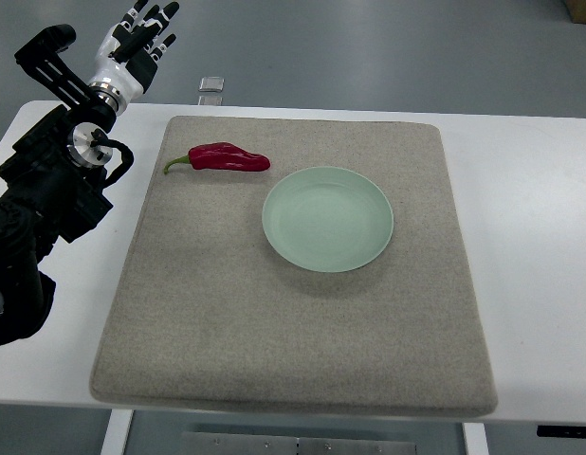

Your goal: Place red pepper on plate with left hand

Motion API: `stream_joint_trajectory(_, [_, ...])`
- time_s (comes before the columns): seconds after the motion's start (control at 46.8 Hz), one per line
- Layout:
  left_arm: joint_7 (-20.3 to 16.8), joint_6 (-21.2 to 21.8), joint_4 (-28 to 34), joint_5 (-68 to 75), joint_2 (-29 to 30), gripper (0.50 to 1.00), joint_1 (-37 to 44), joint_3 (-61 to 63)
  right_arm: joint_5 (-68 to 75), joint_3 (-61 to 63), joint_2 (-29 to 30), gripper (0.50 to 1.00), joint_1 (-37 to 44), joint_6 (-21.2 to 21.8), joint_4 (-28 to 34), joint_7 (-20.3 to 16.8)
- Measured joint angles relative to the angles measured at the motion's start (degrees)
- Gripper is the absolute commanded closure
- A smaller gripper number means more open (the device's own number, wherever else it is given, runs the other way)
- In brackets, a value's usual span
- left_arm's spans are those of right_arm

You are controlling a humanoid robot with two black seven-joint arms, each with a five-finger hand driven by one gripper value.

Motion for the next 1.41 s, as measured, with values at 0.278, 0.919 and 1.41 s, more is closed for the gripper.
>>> stream_joint_trajectory(0.278, [-1.49,0.0,0.0,-0.06,0.0,0.508,0.0,-0.26,0.0,0.01,0.0,0.568,0.0,0.0,0.0,0.0])
stream_joint_trajectory(0.919, [-1.43,-0.03,-1.03,0.48,0.21,0.51,0.02,0.54,0.0,0.04,0.0,0.568,0.0,0.0,0.0,-0.01])
stream_joint_trajectory(1.41, [-1.16,0.09,-9.55,7.63,4.86,0.512,-0.79,1.67,0.0,0.0,0.0,0.568,0.0,0.0,0.0,-0.01])
